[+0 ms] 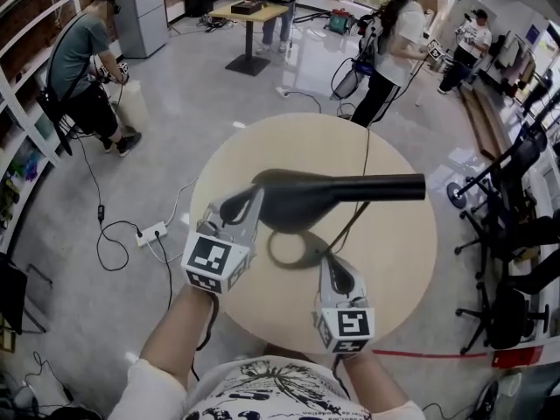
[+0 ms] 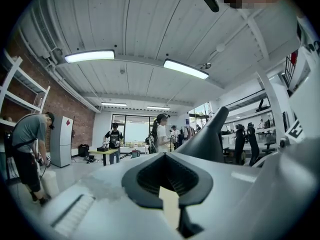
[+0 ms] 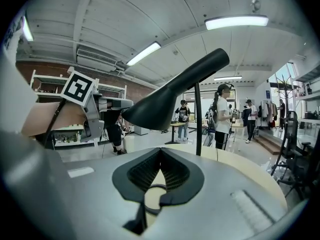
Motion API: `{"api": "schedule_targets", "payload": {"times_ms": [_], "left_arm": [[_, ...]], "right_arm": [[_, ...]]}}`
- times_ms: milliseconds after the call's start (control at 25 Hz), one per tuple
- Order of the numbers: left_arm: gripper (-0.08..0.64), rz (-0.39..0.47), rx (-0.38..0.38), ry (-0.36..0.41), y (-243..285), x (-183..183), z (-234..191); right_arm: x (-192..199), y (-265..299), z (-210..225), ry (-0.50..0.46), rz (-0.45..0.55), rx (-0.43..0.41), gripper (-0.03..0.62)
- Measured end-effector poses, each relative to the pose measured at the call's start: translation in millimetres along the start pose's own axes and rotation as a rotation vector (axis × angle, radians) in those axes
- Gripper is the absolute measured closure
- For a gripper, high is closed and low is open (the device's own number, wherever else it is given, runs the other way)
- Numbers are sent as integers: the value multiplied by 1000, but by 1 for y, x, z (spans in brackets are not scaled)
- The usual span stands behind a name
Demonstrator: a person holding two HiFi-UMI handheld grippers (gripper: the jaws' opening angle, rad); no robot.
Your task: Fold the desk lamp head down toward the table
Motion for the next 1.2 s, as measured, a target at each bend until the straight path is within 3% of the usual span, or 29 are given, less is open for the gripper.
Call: {"api": "schedule_targets", "payload": {"times_ms": [440,640,840,1080,1200], "left_arm": [[555,-96,49,-25,12,48,17],[557,-92,43,-90,19,55,24],[558,-112,56,-71,21,59,34],[568,-73,52,-118,20,66,37],[566,-97,63,-92,19,68,38]], "right_arm": [[8,1,5,-2,-18,29,583],[11,0,14,3,-27,50,583],[14,-4,12,2,-34,52,583],[16,-6,16,10,-48,63,583],[15,-7,17,12,-44,65,583]]}}
Point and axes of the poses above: the fingertips, and each gripper's own axes: y forward along the fingers, z to its right, x out of its underside, the point moved 6 cm from there along -y, backward along the fingers, and after that the axes turned 8 degrees about x, right-handed, at the moved point
